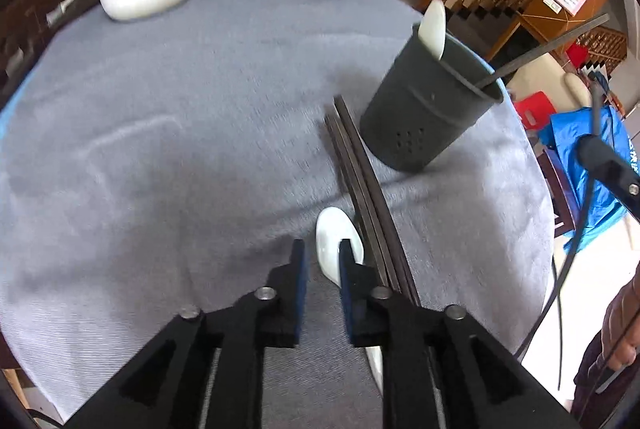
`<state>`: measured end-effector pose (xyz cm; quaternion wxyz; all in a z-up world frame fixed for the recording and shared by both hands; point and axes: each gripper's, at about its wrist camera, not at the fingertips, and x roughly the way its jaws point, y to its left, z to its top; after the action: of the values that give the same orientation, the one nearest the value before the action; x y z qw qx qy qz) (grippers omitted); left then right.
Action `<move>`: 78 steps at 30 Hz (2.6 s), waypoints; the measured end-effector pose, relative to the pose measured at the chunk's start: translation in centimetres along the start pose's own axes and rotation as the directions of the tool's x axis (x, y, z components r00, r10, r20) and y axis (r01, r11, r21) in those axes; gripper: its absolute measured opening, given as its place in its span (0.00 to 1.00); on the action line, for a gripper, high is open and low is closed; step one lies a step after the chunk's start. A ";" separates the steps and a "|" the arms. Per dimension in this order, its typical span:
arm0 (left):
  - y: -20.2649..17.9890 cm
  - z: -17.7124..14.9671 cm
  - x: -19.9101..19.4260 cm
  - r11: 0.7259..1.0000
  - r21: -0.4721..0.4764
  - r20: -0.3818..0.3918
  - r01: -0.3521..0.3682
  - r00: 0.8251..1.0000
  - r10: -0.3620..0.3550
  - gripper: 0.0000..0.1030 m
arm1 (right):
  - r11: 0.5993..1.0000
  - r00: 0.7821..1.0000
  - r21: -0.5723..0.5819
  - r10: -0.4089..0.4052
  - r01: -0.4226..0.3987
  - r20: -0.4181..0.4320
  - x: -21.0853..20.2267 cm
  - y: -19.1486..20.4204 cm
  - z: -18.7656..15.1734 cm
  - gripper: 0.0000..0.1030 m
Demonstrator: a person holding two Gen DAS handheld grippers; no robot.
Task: Organize utensils
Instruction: 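Place the spoon into the holder with the left tool while the right tool inserts its chopstick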
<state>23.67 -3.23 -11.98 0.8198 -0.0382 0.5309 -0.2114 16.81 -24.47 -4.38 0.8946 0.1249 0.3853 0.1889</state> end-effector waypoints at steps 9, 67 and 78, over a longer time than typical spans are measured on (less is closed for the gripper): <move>-0.5 0.6 2.3 0.999 0.011 -0.025 0.038 0.999 -0.037 0.24 | 1.000 0.999 0.018 0.016 -0.016 0.034 -1.6 -0.7 0.0 0.06; -9.1 9.4 -5.0 0.981 -0.040 0.681 -0.191 0.714 0.166 0.03 | 0.978 0.790 0.043 -0.189 0.202 0.584 -1.8 -0.1 9.5 0.06; -8.9 6.8 -6.9 0.986 0.023 0.656 -0.167 0.746 0.111 0.04 | 0.987 0.821 0.065 -0.159 0.148 0.548 -3.6 -0.7 7.8 0.07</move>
<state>24.59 -9.71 -0.59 0.9675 -0.0369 0.2045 -0.1444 20.39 -27.25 2.93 0.9785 0.1511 0.1222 0.0685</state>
